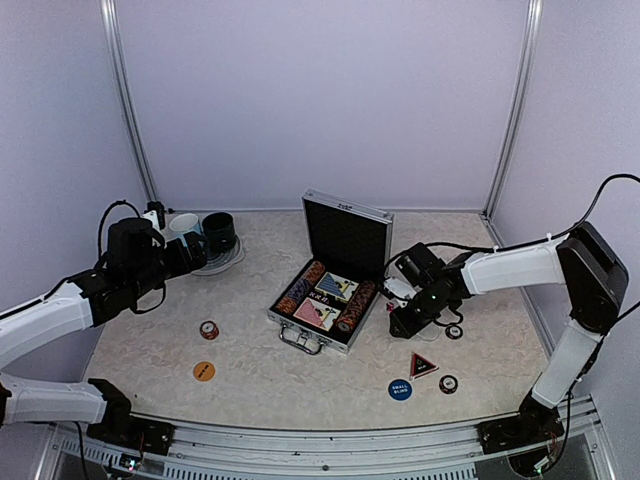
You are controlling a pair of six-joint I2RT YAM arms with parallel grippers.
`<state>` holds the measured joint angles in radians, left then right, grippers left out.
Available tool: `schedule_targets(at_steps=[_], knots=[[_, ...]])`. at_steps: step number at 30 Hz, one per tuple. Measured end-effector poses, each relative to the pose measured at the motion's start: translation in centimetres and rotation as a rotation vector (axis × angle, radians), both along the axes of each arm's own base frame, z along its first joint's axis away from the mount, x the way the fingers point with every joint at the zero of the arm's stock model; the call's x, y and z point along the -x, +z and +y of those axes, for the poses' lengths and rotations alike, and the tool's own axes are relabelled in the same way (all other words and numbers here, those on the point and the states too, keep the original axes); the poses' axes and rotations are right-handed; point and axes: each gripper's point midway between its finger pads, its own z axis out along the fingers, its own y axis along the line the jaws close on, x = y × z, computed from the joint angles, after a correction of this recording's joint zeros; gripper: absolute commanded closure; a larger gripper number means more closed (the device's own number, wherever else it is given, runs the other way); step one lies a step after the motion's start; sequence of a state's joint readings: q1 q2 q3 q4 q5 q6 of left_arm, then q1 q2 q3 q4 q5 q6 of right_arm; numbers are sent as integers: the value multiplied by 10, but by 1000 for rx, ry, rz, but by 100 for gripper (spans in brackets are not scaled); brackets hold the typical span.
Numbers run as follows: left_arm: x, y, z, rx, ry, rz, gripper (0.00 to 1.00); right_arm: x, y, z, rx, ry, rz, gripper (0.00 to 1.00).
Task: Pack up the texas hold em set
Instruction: Pick up the dice from the center of the board, then place the dice in the slot.
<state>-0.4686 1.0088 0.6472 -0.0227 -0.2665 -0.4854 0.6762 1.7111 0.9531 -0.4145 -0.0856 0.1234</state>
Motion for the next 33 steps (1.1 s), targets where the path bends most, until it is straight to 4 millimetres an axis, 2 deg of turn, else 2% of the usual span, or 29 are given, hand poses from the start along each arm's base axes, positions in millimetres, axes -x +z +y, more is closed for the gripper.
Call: schedule_targets(at_steps=[11, 15, 22, 26, 29, 33], knots=[[0, 0, 0, -1, 2, 0, 1, -2, 3, 0, 7, 1, -7, 88], [0, 0, 1, -1, 3, -1, 1, -9, 20, 11, -10, 15, -39, 88], [0, 0, 1, -2, 3, -1, 1, -26, 90, 70, -118, 118, -185, 88], [0, 0, 1, -1, 4, -2, 1, -36, 118, 100, -159, 176, -246, 88], [0, 1, 1, 0, 4, -4, 1, -44, 119, 119, -164, 209, -261, 88], [1, 4, 2, 3, 6, -11, 1, -52, 98, 134, -128, 250, -246, 87]])
